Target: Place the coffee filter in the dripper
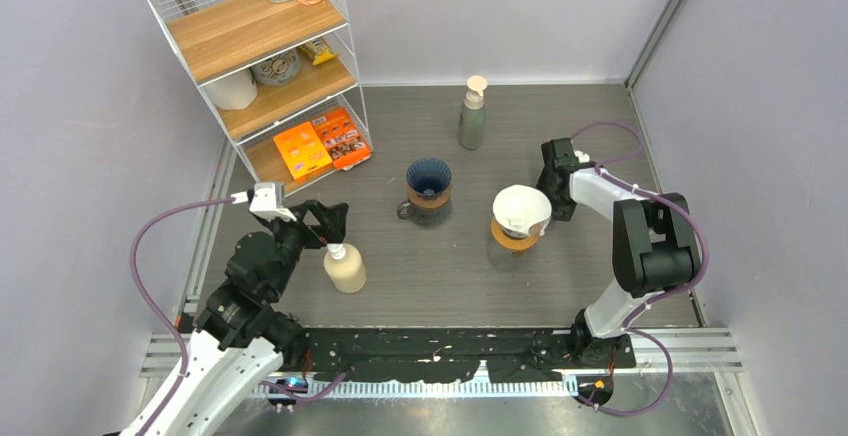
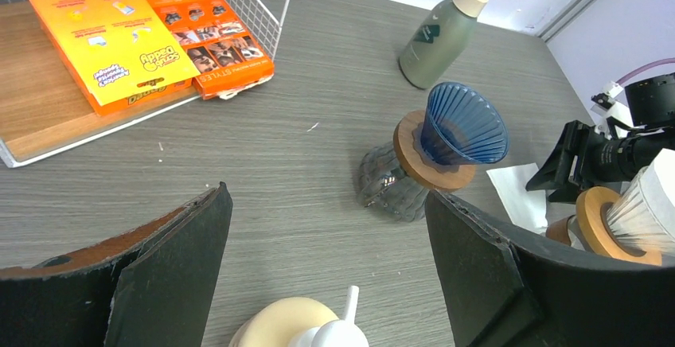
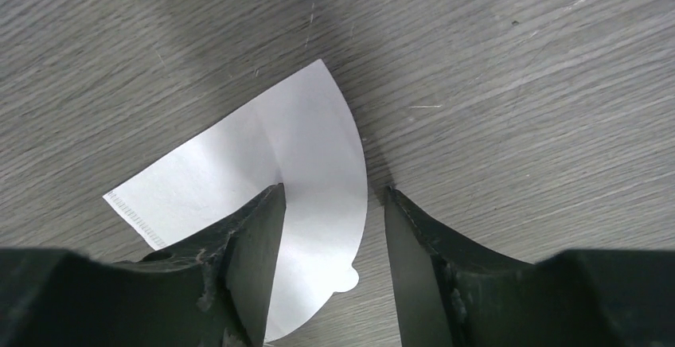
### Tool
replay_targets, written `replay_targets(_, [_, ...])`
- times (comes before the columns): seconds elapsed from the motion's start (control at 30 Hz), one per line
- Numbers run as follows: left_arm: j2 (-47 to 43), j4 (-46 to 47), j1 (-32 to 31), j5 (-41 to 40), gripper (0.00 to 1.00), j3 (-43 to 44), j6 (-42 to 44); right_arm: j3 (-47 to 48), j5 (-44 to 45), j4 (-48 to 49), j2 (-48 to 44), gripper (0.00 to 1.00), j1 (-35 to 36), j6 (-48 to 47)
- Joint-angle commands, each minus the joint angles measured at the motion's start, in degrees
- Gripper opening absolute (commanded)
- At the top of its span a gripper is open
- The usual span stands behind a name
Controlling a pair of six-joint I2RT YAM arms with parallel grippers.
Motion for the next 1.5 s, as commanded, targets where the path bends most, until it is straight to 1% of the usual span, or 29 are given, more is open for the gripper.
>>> replay_targets(0.0, [0.73,2.21,0.22,-2.12,0.99,0.66,0.86,-1.16,0.80,1.17,1.45,0.54,0.43,1.29])
replay_targets(0.13, [0.74,1.85,0.22,-2.49,1.00,0.73,0.77,-1.48,0.33,1.96,1.28,0.47,0.38,0.00])
replay_targets(0.17, [0.74,1.77,0.22,-2.57,1.00,0.73,0.76,-1.48,0.37,2.04,1.34,0.44,0.40,-0.13])
replay_targets(0.33, [0.74,1.13,0.22,-3.28,1.00,0.92,0.47,-1.35,0.03,2.53,1.51,0.35,0.20,-0.73])
replay_targets(0.57, [0.78,0.81,0.24,-4.05,1.00,0.97,0.51,-1.73,-0.65,3.42,0.49,0.29,0.05,-2.13])
replay_targets(0.67, [1.19,0.95,0.22,-3.82,0.99,0.99,0.48,-1.36,-0.80,3.97,-3.13,0.21,0.05,-3.80])
replay_targets(0.77, [1.79,1.03,0.22,-3.54,1.00,1.11,0.43,-0.92,-0.75,3.96,-7.11,0.20,0.07,-5.42])
replay_targets(0.9, [2.48,1.75,0.23,-2.30,1.00,1.03,0.29,0.06,-1.67,3.21,-14.93,0.18,0.01,-7.10])
replay_targets(1.1, [3.05,2.93,0.26,1.81,1.00,1.31,0.55,1.66,-5.07,1.57,-24.96,0.17,0.05,-8.27])
replay_targets(1.27, [3.32,4.38,0.22,7.35,1.00,2.38,0.92,3.83,-8.34,1.30,-32.44,0.17,0.04,-9.19])
replay_targets(1.33, [3.60,6.24,0.22,10.58,1.00,2.24,1.00,5.10,-10.78,1.25,-35.85,0.17,0.12,-9.52])
replay_targets(1.37, [3.86,7.47,0.22,13.28,1.00,2.13,1.13,6.01,-13.86,1.31,-36.57,0.17,0.22,-9.55])
replay_targets(1.47, [5.50,10.32,0.22,20.70,1.00,2.78,1.34,7.43,-18.51,1.38,-39.42,0.17,1.68,-9.71])
